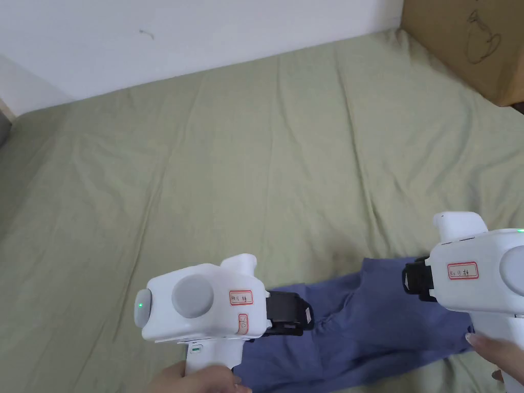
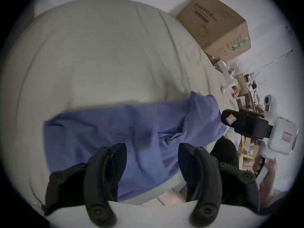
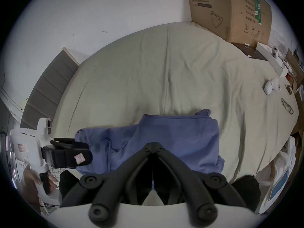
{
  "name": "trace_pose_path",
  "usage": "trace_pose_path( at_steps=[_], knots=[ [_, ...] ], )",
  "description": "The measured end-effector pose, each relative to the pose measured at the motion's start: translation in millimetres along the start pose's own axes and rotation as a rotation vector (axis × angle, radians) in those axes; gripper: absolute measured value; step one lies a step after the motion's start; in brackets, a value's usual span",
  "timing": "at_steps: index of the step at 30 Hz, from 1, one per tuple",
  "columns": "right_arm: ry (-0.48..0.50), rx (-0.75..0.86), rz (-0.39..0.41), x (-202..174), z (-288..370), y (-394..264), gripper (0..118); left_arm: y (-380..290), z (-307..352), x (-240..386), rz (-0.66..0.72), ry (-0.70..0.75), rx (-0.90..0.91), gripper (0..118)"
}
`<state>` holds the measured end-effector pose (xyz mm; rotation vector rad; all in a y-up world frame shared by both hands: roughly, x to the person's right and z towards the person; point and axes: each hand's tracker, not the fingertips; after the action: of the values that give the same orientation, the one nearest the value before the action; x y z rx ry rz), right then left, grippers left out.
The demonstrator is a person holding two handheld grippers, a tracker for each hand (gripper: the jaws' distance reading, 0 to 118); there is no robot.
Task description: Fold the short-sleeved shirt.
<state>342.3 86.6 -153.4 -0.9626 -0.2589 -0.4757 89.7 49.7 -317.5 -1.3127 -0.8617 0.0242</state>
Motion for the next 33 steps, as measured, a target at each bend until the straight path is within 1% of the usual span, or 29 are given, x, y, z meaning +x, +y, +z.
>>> trace_pose_path(
  at_steps=[1, 2, 4, 5, 7, 8, 9, 10, 11, 12, 15, 18, 22, 24, 25, 27, 30, 32, 33],
  knots=[
    [-0.005, 0.003, -0.002, 2, 1, 0, 0, 0, -2, 0, -0.006, -0.024, -0.007, 80],
    [-0.008, 0.005, -0.002, 4, 2, 0, 0, -2, 1, 2, -0.020, -0.034, 0.005, 82],
    [-0.010, 0.012, -0.008, 8, 2, 1, 0, -6, 13, 3, -0.076, -0.016, 0.064, 82],
    [-0.001, 0.019, -0.027, 11, 2, 2, 0, -7, 21, 1, -0.092, 0.005, 0.090, 82],
    [0.007, 0.022, -0.049, 14, 1, 4, 0, -9, 42, -5, -0.098, 0.060, 0.130, 81],
    [0.008, 0.022, -0.052, 14, 0, 5, 0, -11, 51, -10, -0.090, 0.092, 0.152, 78],
    [0.008, 0.022, -0.049, 13, -1, 6, 0, -13, 58, -15, -0.084, 0.115, 0.170, 67],
    [0.009, 0.022, -0.046, 12, -1, 6, 0, -12, 65, -21, -0.067, 0.120, 0.180, 39],
    [0.010, 0.023, -0.040, 11, -2, 6, 0, -13, 68, -26, -0.050, 0.119, 0.183, 15],
    [0.013, 0.023, -0.036, 10, -2, 6, 0, -14, 69, -31, -0.027, 0.118, 0.190, 2],
    [0.022, 0.021, -0.028, 6, -1, 6, 0, -12, 58, -42, 0.042, 0.037, 0.154, 2],
    [0.028, 0.019, -0.031, 5, 0, 4, 0, -10, 30, -40, 0.017, -0.042, 0.108, 2],
    [0.028, 0.010, -0.042, 10, 1, 4, 0, -10, -26, -29, -0.019, -0.050, -0.063, 2],
    [0.014, 0.007, -0.035, 11, 2, 3, 0, -14, -45, -24, -0.029, -0.031, -0.078, 1],
    [0.011, 0.006, -0.034, 12, 2, 3, 0, -15, -47, -24, -0.021, -0.029, -0.061, 1],
    [0.011, 0.000, -0.037, 13, 1, 2, 0, -15, -40, -28, 0.035, -0.075, -0.029, 1],
    [0.012, -0.004, -0.041, 13, -1, 3, 0, -20, -20, -44, 0.068, -0.207, 0.006, 2],
    [0.010, -0.009, -0.038, 12, -2, 4, 0, -27, -2, -60, 0.139, -0.311, 0.026, 2],
    [0.011, -0.011, -0.035, 11, -2, 4, 0, -30, 8, -67, 0.157, -0.334, 0.060, 2]
  ],
)
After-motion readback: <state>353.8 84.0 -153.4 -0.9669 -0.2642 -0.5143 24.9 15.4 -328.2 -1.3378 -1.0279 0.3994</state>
